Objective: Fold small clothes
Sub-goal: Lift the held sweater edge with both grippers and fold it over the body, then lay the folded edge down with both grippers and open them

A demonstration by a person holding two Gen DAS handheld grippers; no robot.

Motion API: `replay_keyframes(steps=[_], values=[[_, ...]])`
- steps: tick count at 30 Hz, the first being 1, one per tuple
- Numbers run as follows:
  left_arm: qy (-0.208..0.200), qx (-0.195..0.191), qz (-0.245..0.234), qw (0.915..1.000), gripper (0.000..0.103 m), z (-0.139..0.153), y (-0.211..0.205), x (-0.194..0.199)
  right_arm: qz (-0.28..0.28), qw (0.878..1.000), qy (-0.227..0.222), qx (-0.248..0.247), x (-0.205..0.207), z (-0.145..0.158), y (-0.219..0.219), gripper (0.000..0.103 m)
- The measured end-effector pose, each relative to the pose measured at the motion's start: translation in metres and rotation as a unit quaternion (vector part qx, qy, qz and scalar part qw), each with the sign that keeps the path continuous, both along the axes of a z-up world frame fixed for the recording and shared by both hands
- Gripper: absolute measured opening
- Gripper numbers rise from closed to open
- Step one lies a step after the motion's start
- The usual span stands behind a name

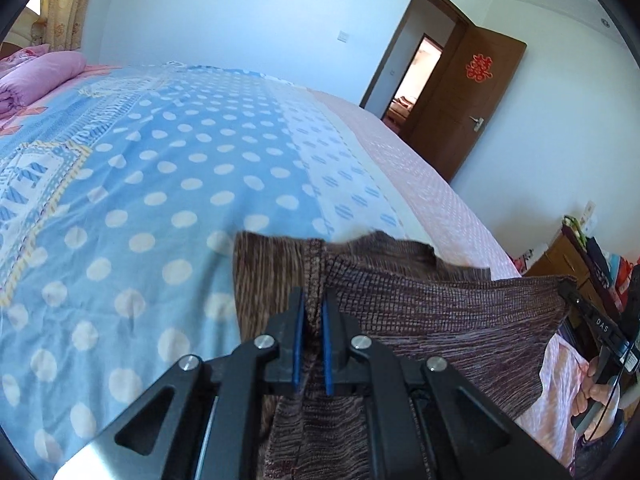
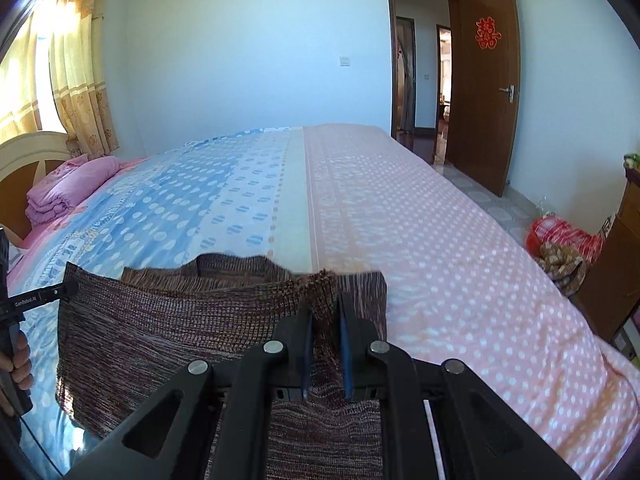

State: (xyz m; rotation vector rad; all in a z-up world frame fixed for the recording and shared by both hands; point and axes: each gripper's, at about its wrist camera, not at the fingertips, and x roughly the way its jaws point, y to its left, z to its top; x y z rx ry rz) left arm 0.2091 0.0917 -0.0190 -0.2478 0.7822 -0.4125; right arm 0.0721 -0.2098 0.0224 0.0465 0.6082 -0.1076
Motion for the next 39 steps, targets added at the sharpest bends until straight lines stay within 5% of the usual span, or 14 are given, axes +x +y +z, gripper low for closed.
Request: replay_keyframes(steps=[6, 8, 17, 19, 21, 23, 28, 32, 33, 34, 39], values=[[-0.001, -0.011, 0.033, 0.9994, 0.008, -0.005, 0.001, 0.037, -0.022, 1.0, -0.003, -0.013, 0.055, -0.009, -0.008, 0.011], [0.001, -0.01, 0.039, 0.9992, 0.008, -0.009, -0.002, 0.048, -0.032, 0.999, -0.003, -0.017, 0.07, -0.018, -0.013, 0.004], [0.047, 0.045, 0.049, 0.9967, 0.008, -0.066, -0.022, 0.084, -0.078, 0.996, 0.044, 0.001, 0.111, -0.07, -0.047, 0.004], [0.057, 0.03, 0.046, 0.9968, 0.008, -0.077, -0.018, 0.084, -0.074, 0.996, 0.046, 0.029, 0.102, -0.071, -0.057, 0.009], [0.056, 0.008, 0.047, 0.9973, 0.008, -0.076, -0.012, 0.083, -0.066, 0.995, 0.045, 0.065, 0.093, -0.068, -0.069, 0.043], [0.059, 0.004, 0.046, 0.9972, 0.008, -0.079, -0.013, 0.083, -0.056, 0.994, 0.039, 0.086, 0.087, -0.065, -0.075, 0.062], [0.058, 0.01, 0.047, 0.9972, 0.008, -0.081, -0.014, 0.082, -0.021, 0.997, 0.069, 0.034, 0.112, -0.069, -0.054, 0.062], [0.058, 0.013, 0.048, 0.9971, 0.009, -0.081, -0.016, 0.084, 0.007, 0.994, 0.11, -0.025, 0.144, -0.088, -0.031, 0.055], [0.058, 0.012, 0.048, 0.9971, 0.009, -0.081, -0.016, 0.084, 0.009, 0.992, 0.121, -0.035, 0.149, -0.094, -0.028, 0.027], [0.058, 0.012, 0.048, 0.9971, 0.009, -0.08, -0.016, 0.084, 0.019, 0.99, 0.136, -0.043, 0.156, -0.101, -0.024, 0.01], [0.046, 0.005, 0.052, 0.9976, 0.009, -0.073, -0.012, 0.081, -0.001, 0.995, 0.086, -0.055, 0.136, -0.086, -0.021, 0.008]])
